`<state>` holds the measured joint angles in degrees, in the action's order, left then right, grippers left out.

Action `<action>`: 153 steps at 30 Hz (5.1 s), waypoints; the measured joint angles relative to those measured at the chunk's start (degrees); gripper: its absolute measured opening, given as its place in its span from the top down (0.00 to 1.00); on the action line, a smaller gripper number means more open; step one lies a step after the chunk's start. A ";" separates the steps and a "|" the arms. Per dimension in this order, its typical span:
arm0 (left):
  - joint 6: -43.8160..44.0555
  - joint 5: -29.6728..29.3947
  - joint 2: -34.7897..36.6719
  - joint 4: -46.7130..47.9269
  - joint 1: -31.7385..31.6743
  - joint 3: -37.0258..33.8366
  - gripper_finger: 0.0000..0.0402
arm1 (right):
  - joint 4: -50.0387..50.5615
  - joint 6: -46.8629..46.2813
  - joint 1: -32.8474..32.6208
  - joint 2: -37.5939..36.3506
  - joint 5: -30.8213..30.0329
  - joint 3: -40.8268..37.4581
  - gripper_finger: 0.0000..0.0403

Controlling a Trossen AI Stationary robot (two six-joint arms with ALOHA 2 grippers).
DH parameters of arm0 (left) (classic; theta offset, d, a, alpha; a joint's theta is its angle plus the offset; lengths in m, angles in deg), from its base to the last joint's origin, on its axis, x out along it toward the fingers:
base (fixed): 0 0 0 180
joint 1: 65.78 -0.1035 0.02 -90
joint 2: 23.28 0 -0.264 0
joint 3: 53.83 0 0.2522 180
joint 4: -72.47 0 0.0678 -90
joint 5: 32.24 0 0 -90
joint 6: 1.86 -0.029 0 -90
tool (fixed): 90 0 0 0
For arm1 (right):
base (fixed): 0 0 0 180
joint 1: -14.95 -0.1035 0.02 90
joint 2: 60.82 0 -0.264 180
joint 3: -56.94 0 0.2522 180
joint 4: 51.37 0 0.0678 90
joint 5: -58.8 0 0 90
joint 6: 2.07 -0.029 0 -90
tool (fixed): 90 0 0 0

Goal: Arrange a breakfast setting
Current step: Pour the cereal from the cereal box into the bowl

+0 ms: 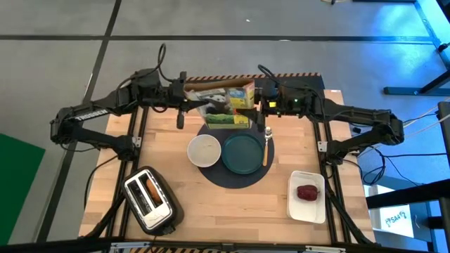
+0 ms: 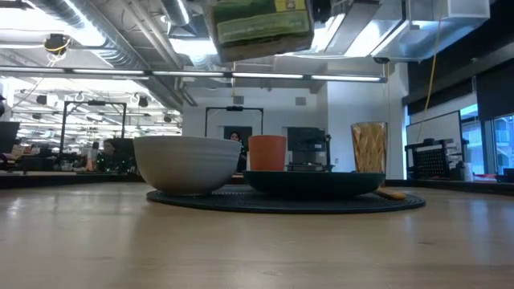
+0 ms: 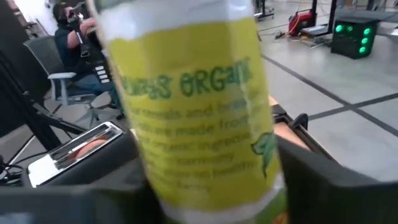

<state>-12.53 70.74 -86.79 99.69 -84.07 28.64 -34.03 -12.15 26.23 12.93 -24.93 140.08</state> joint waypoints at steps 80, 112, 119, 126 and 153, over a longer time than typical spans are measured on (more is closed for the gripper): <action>-4.71 -15.04 8.31 28.37 3.08 -0.07 0.44 | 1.42 4.74 8.25 -14.30 0.20 0.09 0.50; -46.77 -42.52 3.76 63.29 3.78 -0.07 0.44 | 25.40 -5.96 8.18 -20.00 -11.61 -0.02 0.40; -49.98 -47.04 3.82 62.80 5.66 -0.07 0.44 | 25.50 -6.04 8.18 -20.00 -11.28 -0.02 0.40; -52.27 -51.17 3.82 62.77 9.62 -0.07 0.44 | 25.48 -5.12 8.20 -20.00 -11.74 -0.02 0.40; -55.44 -57.43 3.01 62.16 12.16 -0.07 0.44 | 24.48 -5.04 8.19 -18.73 -10.17 -0.04 0.40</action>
<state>-67.96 13.31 -83.77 161.85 -71.90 28.57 -9.55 -17.18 34.42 -5.79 -35.10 140.04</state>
